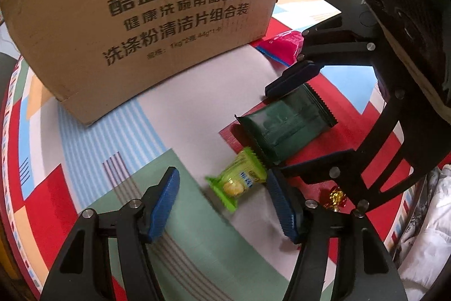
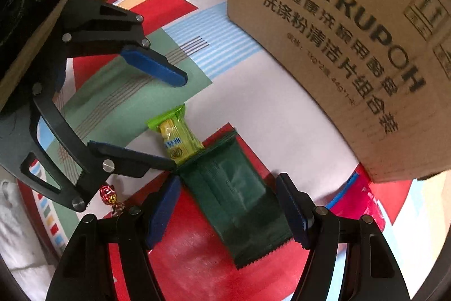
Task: Organize snacks
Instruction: 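Grasp the yellow-green packet with the left tool while the right tool grasps the dark green packet, then carry both packets into the box and open both tools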
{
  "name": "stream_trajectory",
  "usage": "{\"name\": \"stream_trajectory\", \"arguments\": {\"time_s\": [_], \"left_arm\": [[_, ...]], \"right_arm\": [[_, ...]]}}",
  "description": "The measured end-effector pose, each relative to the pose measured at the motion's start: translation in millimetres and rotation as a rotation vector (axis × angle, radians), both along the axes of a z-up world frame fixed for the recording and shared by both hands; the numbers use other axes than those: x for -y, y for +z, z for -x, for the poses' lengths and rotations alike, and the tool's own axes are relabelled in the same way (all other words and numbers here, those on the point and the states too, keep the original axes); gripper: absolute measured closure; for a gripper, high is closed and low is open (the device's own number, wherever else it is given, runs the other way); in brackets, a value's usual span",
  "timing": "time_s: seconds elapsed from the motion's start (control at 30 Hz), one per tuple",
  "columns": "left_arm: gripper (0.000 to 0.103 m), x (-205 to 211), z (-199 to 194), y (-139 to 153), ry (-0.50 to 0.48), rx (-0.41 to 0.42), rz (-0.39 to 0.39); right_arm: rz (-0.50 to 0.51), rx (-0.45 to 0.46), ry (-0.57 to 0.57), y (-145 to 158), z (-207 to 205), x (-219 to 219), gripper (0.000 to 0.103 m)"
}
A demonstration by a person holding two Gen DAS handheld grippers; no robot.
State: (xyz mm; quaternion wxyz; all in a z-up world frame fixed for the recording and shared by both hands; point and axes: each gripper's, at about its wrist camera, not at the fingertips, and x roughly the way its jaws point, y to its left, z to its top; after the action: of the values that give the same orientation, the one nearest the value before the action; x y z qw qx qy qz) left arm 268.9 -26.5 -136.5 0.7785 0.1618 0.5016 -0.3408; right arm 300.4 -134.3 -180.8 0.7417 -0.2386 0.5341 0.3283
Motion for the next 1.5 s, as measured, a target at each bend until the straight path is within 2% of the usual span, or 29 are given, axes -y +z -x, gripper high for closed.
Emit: {"name": "stream_trajectory", "arguments": {"time_s": [0.17, 0.23, 0.37, 0.43, 0.6, 0.97, 1.17, 1.5], "left_arm": [[0.054, 1.7, 4.0, 2.1, -0.002, 0.007, 0.018], [0.066, 3.7, 7.0, 2.6, -0.007, -0.002, 0.028], [0.076, 6.1, 13.0, 2.1, -0.004, -0.013, 0.038], [0.081, 6.8, 14.6, 0.4, 0.024, -0.013, 0.041], [0.083, -0.9, 20.8, 2.2, 0.123, -0.015, 0.061], [0.083, -4.4, 34.7, 22.7, 0.225, 0.05, 0.1], [0.083, -8.0, 35.5, 45.7, 0.265, 0.109, 0.139], [0.083, -8.6, 35.8, 104.0, 0.306, 0.265, 0.235]], "right_arm": [[-0.014, 0.006, -0.019, 1.6, 2.2, 8.0, 0.04], [-0.019, 0.012, -0.031, 2.6, 3.2, 10.6, 0.046], [-0.023, 0.013, -0.071, 8.7, 8.1, 24.8, 0.057], [-0.025, 0.019, -0.102, 9.8, 10.0, 27.7, 0.057], [-0.062, 0.028, -0.175, 12.4, 14.4, 35.1, 0.057], [-0.129, 0.087, -0.292, 29.7, 25.2, 49.9, 0.057], [-0.178, 0.146, -0.34, 52.7, 32.3, 60.3, 0.057], [-0.274, 0.285, -0.439, 104.3, 36.0, 77.3, 0.057]]}}
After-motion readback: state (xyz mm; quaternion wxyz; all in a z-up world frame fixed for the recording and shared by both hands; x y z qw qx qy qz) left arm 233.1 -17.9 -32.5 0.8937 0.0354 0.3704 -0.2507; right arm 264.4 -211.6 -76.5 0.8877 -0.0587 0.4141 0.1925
